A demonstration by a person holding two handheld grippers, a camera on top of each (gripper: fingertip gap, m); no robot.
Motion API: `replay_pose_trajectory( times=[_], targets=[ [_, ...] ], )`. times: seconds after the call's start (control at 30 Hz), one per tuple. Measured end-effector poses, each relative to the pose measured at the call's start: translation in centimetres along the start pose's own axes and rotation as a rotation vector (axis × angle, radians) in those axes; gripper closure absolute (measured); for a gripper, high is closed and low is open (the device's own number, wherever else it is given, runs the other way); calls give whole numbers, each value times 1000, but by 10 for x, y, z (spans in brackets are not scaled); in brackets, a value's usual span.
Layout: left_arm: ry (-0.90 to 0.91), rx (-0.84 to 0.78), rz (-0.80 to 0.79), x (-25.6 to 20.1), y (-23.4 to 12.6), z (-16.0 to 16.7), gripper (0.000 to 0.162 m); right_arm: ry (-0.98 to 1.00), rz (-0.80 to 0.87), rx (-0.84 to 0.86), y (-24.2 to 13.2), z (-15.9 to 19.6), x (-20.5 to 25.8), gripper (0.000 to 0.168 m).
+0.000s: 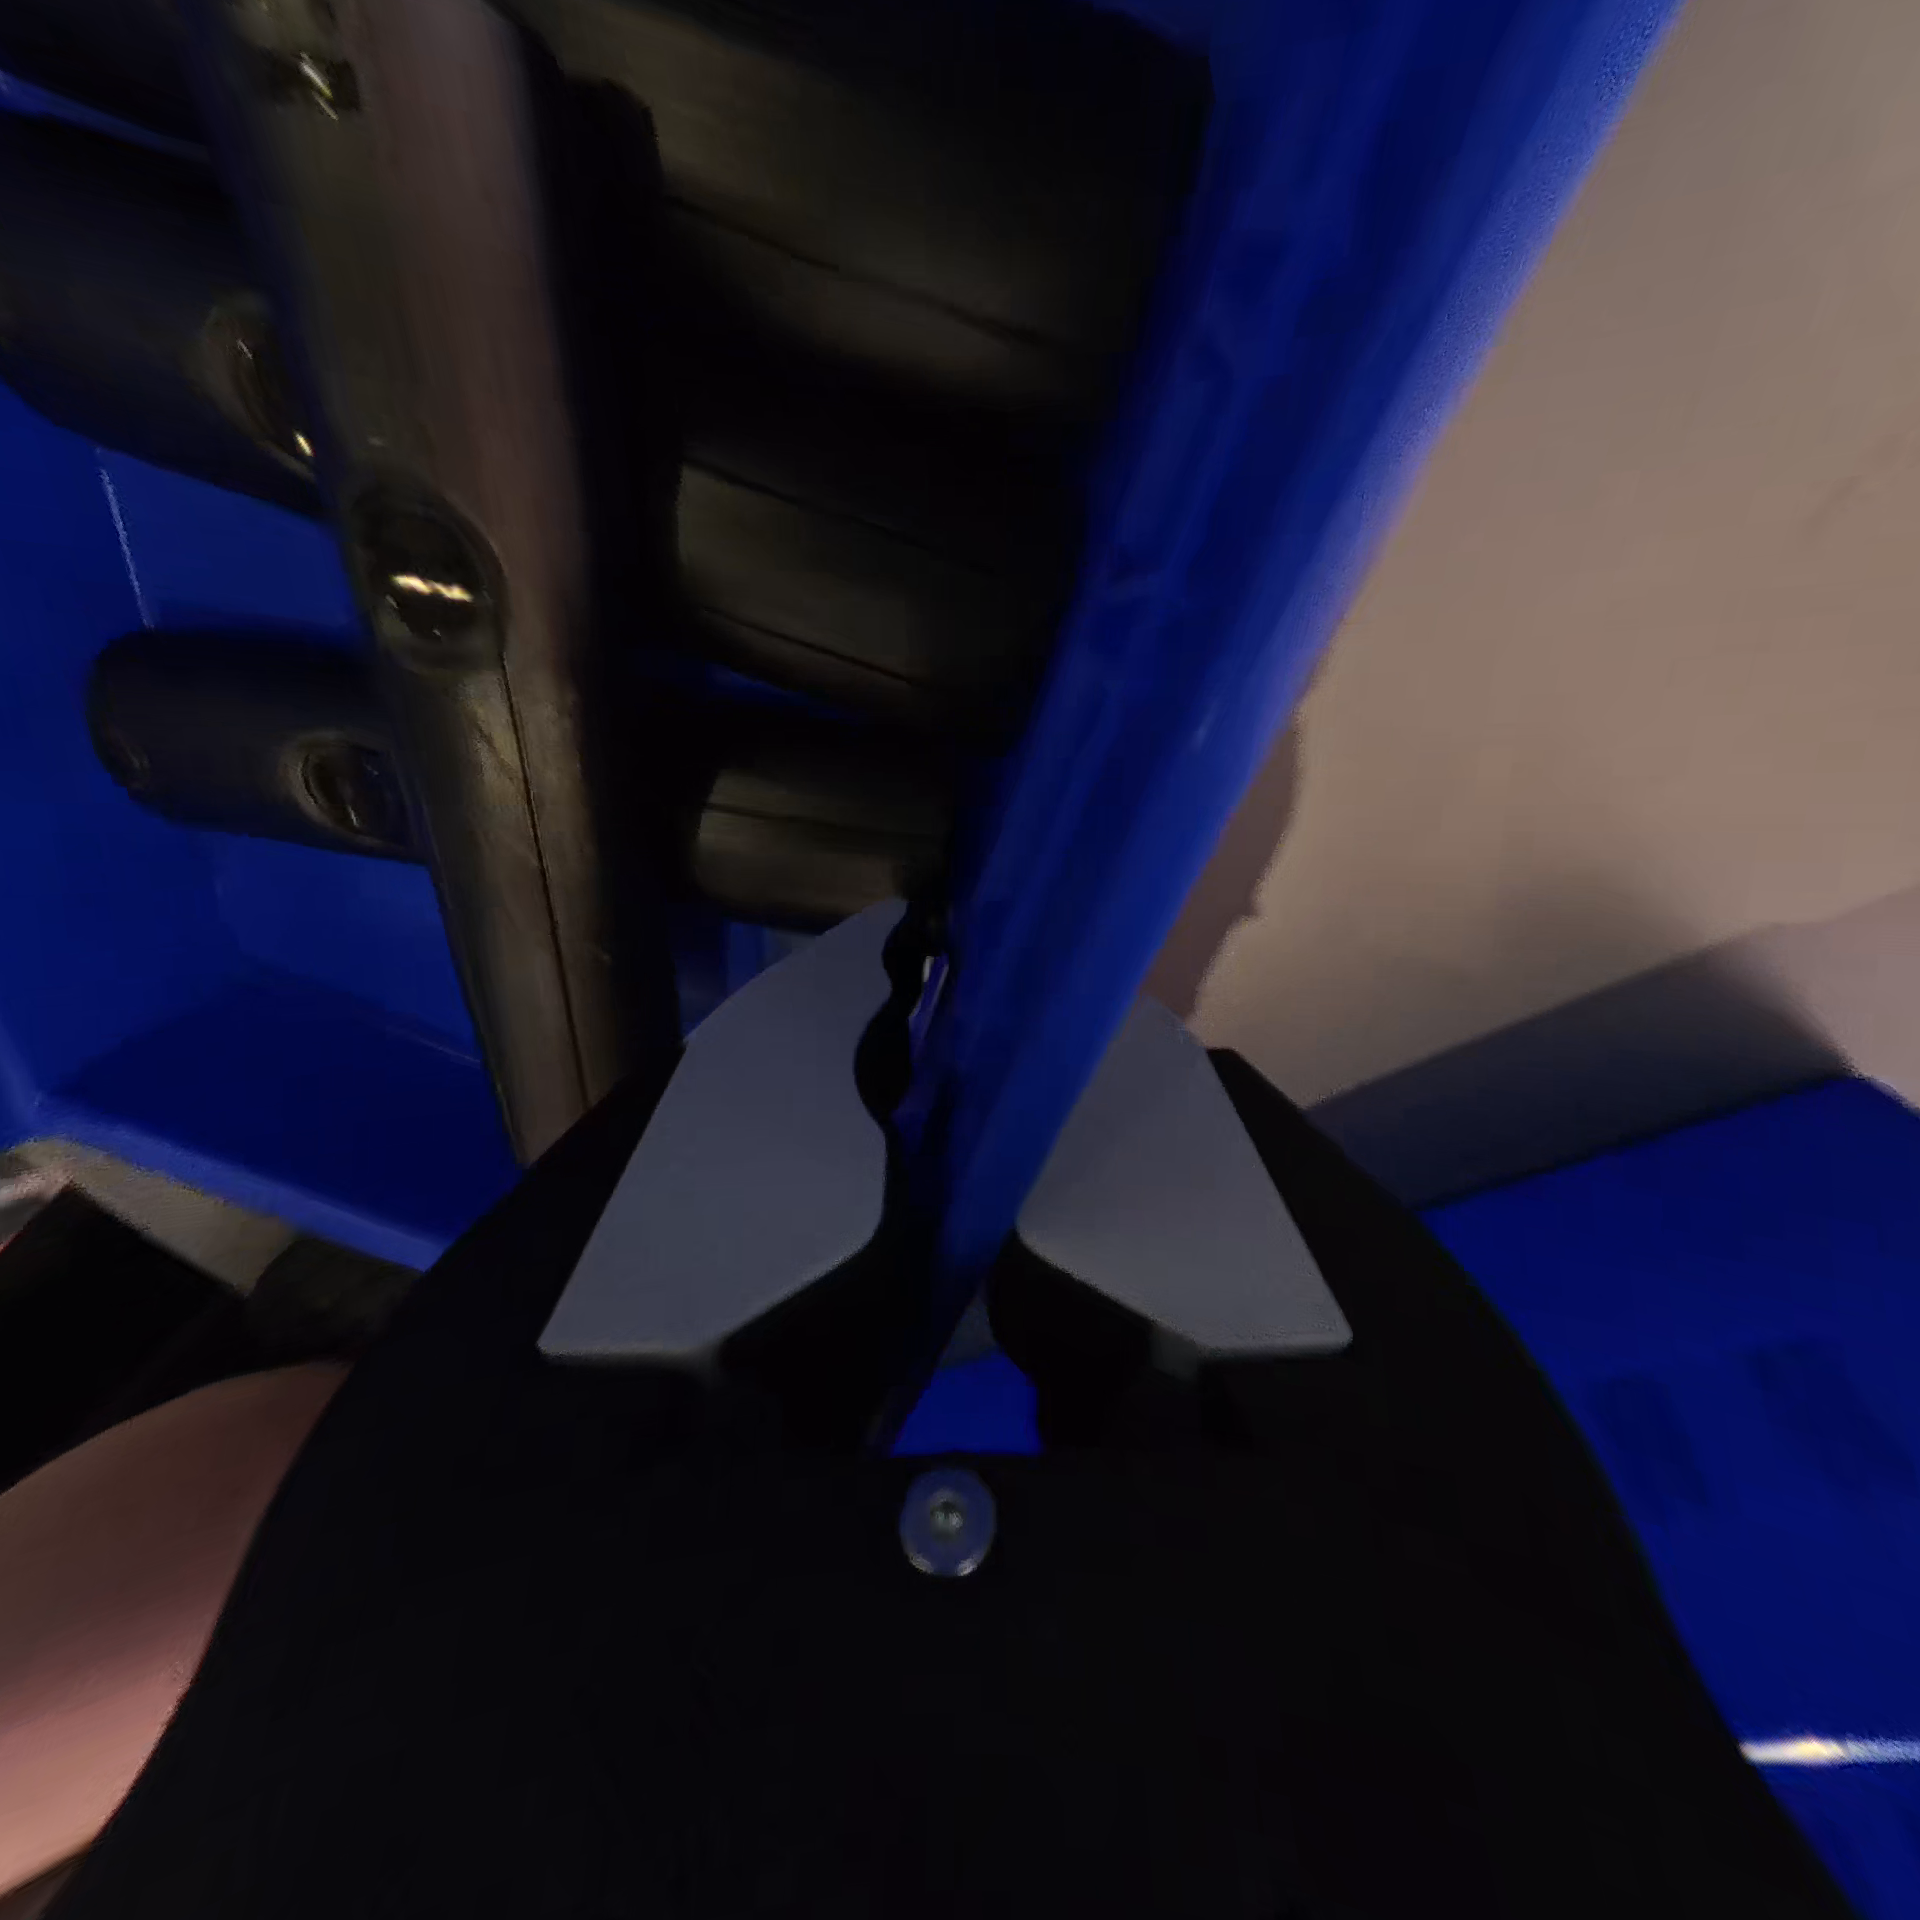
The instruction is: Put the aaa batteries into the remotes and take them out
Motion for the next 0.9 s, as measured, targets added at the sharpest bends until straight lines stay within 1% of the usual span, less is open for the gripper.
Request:
replay_pose_trajectory(
  times=[0.03,0.1,0.13,0.17,0.23,0.27,0.3,0.37,0.4,0.43,0.53,0.57,0.6,0.63,0.67,0.7,0.8,0.9],
  targets=[
    [-4,9,-1,1,0,1,134,-1,40,-91,-11,-2,-2,154],
    [-5,19,2,1,0,2,133,-30,113,-295,-45,3,-3,154],
    [-4,17,4,1,-1,2,133,-49,180,-387,-66,14,-6,143],
    [-4,15,6,0,-1,2,133,-67,270,-457,-86,33,-13,127],
    [-4,13,18,-1,-3,3,133,-44,471,-520,-117,85,-44,113],
    [-3,14,23,-1,-3,3,133,15,545,-522,-126,116,-66,108],
    [-3,17,27,-1,-3,4,133,102,571,-515,-131,146,-91,105],
    [-4,20,25,-2,-2,4,132,327,479,-499,-128,201,-135,103],
    [-11,17,17,-1,-2,4,131,417,419,-485,-121,223,-151,103],
    [-20,13,6,-1,0,3,129,464,388,-452,-112,240,-163,103],
    [-19,23,-20,-4,7,0,128,472,365,-258,-79,272,-181,103],
    [-12,39,-26,-6,10,-1,128,464,315,-208,-68,277,-182,104],
    [-4,56,-31,-9,14,-1,128,454,225,-181,-58,279,-182,108],
    [6,74,-35,-12,18,-1,128,449,148,-162,-52,281,-182,128],
    [17,89,-40,-15,22,-1,128,451,110,-154,-48,284,-186,146],
    [24,103,-46,-18,26,-2,128,450,91,-156,-49,288,-193,158],
    [58,137,-61,-29,44,-5,128,461,56,-157,-54,308,-223,160],
    [108,197,-55,-41,65,-5,127,505,48,-172,-61,345,-263,161]
  ],
)
Point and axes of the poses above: each gripper's, where its closed fingertips meet, y out along the fingers, z out of its underside, x = y × z across the jaws, the point moved 8 cm from there along -y, back along the fingers, and after that the axes turned 2 degrees about z, right-handed, at the moved point
